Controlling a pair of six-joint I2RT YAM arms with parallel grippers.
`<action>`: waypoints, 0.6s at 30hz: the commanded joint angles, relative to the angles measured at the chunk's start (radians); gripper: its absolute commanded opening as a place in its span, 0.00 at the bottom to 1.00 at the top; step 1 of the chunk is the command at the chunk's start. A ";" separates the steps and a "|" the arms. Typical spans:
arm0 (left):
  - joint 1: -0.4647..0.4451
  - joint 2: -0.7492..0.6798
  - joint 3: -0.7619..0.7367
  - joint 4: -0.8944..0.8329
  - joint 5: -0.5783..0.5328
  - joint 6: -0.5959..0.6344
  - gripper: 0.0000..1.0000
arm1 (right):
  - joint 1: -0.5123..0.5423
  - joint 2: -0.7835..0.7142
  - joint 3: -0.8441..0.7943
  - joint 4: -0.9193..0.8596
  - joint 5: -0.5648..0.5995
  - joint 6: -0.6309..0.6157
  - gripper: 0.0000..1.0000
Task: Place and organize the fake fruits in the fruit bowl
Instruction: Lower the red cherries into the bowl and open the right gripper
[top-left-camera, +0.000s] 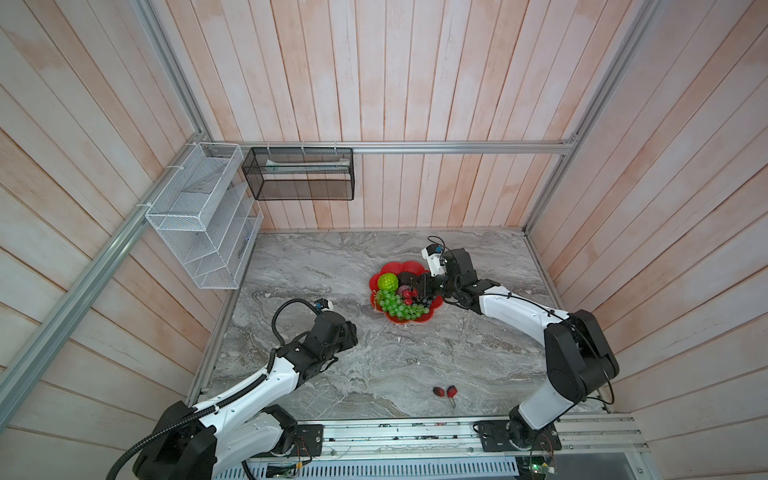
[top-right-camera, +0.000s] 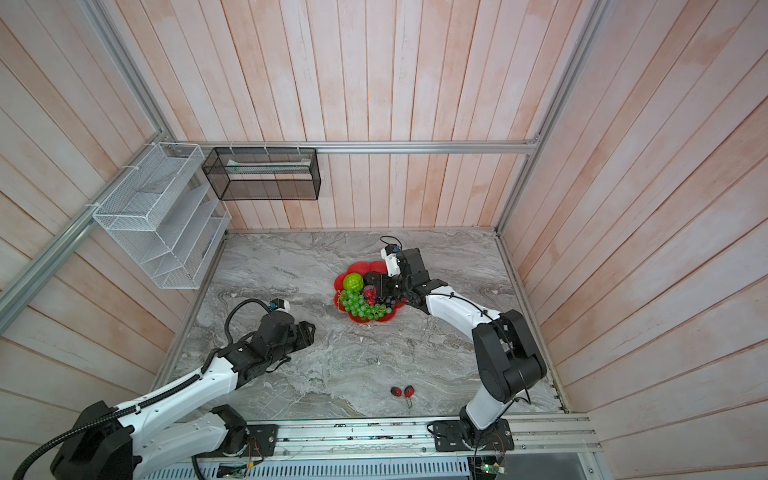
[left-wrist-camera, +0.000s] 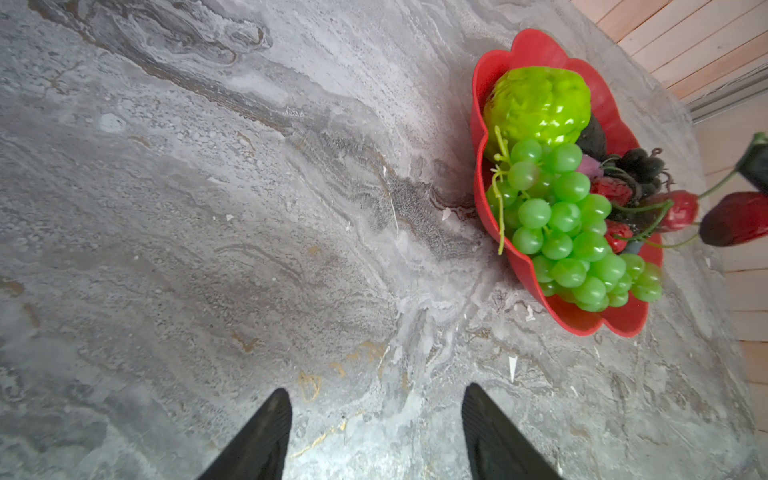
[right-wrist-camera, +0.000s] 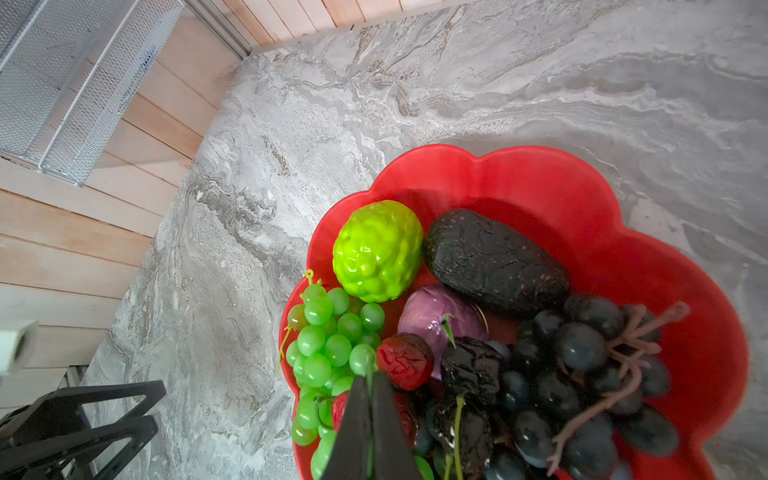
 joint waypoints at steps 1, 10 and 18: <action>0.008 -0.004 -0.001 0.013 -0.013 -0.002 0.68 | -0.013 0.019 -0.029 0.011 -0.004 -0.012 0.00; 0.008 0.010 0.022 0.006 -0.016 -0.003 0.68 | -0.045 0.049 -0.034 0.082 -0.030 -0.008 0.00; 0.008 0.029 0.052 -0.005 -0.015 0.003 0.68 | -0.065 0.065 0.012 0.111 -0.031 -0.018 0.00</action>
